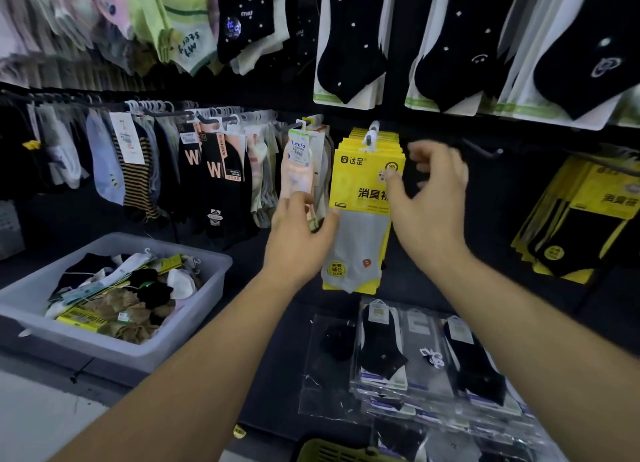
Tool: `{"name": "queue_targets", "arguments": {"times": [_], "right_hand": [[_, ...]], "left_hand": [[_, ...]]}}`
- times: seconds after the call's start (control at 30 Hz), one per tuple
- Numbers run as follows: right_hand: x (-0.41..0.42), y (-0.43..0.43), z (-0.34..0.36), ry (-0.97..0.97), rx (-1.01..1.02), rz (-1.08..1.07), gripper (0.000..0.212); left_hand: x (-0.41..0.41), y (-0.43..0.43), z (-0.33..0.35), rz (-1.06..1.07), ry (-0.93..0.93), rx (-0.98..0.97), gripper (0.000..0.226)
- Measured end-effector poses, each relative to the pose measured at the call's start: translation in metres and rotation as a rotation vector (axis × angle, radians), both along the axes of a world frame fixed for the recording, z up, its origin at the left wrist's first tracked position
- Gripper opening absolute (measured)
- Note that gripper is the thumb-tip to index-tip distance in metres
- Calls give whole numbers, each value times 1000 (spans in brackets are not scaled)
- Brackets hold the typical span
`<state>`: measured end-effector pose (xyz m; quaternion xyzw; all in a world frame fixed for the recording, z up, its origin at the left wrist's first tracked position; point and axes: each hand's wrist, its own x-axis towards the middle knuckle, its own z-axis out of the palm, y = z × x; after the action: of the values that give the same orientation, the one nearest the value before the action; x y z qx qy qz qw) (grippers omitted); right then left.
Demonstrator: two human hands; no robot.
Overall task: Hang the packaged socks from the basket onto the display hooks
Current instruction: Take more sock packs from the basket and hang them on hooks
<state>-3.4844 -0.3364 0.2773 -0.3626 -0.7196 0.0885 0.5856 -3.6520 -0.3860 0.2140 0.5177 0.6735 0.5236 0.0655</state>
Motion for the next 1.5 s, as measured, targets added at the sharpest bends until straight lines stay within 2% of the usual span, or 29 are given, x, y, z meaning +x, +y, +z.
{"name": "queue_targets", "arguments": {"times": [0.07, 0.1, 0.17, 0.23, 0.47, 0.6, 0.73, 0.93, 1.03, 1.17, 1.27, 1.37, 1.5], "right_hand": [[-4, 1, -25, -28, -205, 33, 59], [-8, 2, -35, -44, -317, 67, 65], [-16, 6, -49, -16, -430, 182, 60], [-23, 10, -59, 25, -456, 286, 56], [-33, 42, -55, 174, -412, 313, 40], [-38, 71, -52, 152, -398, 303, 42], [-43, 98, -51, 135, -417, 275, 41], [-47, 120, -46, 130, -446, 289, 40], [-44, 121, -57, 148, -455, 311, 33], [-43, 120, -80, 109, -464, 354, 52], [-42, 118, -83, 119, -498, 401, 53], [-29, 102, -92, 126, -548, 404, 43], [-3, 52, -129, 86, -609, 265, 61]], "left_hand": [[3, 6, 5, -134, -187, 51, 51], [6, 11, 7, -212, -289, 67, 47], [13, 22, 10, -329, -461, 80, 38], [18, 33, 12, -383, -539, 102, 29], [19, 62, 22, -338, -511, 128, 31], [23, 82, 30, -270, -463, 97, 53], [20, 108, 35, -234, -449, 68, 34], [15, 133, 36, -259, -465, 57, 37], [11, 130, 21, -307, -564, 69, 33], [12, 127, 7, -358, -630, 45, 39], [12, 121, 6, -380, -648, 48, 36], [13, 103, -3, -356, -579, 38, 28], [13, 59, -35, -266, -503, 54, 15]]}}
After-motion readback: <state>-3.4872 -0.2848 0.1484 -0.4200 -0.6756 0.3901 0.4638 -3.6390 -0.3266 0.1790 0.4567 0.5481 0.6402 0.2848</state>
